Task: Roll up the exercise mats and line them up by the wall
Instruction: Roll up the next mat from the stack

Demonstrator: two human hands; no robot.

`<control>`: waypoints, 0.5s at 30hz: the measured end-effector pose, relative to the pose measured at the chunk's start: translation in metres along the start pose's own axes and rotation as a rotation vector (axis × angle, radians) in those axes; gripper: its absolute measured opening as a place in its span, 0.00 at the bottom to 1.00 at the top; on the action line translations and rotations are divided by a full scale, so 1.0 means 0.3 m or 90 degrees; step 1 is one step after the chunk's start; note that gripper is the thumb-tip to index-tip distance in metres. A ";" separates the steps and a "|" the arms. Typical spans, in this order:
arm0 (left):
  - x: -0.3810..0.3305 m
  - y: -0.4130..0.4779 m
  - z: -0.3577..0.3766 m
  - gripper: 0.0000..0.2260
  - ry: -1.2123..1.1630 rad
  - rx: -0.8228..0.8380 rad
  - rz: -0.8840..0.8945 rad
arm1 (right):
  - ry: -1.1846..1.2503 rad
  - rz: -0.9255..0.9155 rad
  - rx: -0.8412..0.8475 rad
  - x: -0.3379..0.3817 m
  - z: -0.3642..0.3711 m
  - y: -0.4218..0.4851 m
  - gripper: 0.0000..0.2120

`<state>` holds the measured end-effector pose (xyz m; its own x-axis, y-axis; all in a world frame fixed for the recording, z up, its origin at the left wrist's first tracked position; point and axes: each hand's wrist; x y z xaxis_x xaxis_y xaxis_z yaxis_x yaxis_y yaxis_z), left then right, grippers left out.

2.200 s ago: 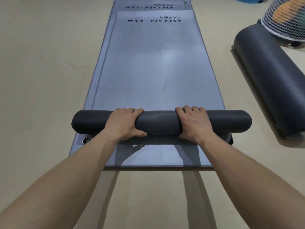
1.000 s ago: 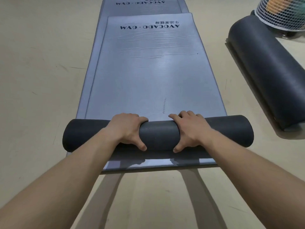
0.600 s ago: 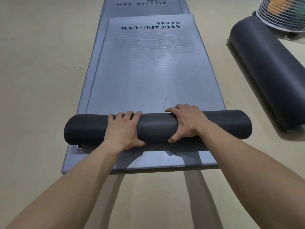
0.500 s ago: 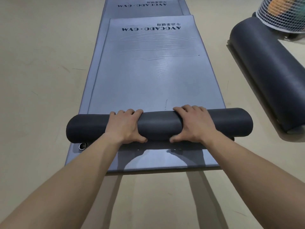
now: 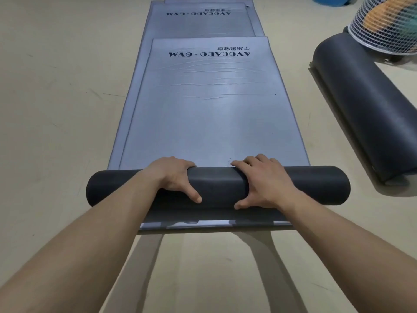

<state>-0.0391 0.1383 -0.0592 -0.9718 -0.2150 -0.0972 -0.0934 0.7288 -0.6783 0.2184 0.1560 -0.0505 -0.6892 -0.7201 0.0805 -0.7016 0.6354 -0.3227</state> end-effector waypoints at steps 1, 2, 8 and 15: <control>0.002 0.002 -0.006 0.42 -0.012 0.011 0.001 | -0.042 0.001 -0.024 0.025 0.028 -0.011 0.54; 0.001 0.001 -0.005 0.43 -0.012 0.013 0.001 | -0.061 0.010 -0.029 0.045 0.054 -0.017 0.54; 0.032 -0.052 0.087 0.42 -0.019 -0.340 0.045 | 0.061 0.011 0.073 -0.030 -0.072 0.102 0.54; 0.095 0.007 0.130 0.52 0.092 -0.389 0.081 | 0.062 0.011 -0.016 -0.100 -0.050 0.146 0.57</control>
<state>-0.0587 0.1085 -0.0918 -0.9989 -0.0429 -0.0213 -0.0399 0.9911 -0.1268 0.2056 0.2097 -0.0529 -0.7147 -0.6791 0.1675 -0.6931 0.6553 -0.3004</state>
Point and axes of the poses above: each hand's wrist, its own y-axis towards the middle knuckle, its own z-axis out of the palm, x = y × z, and after that the axes turned 11 degrees about -z, right-handed
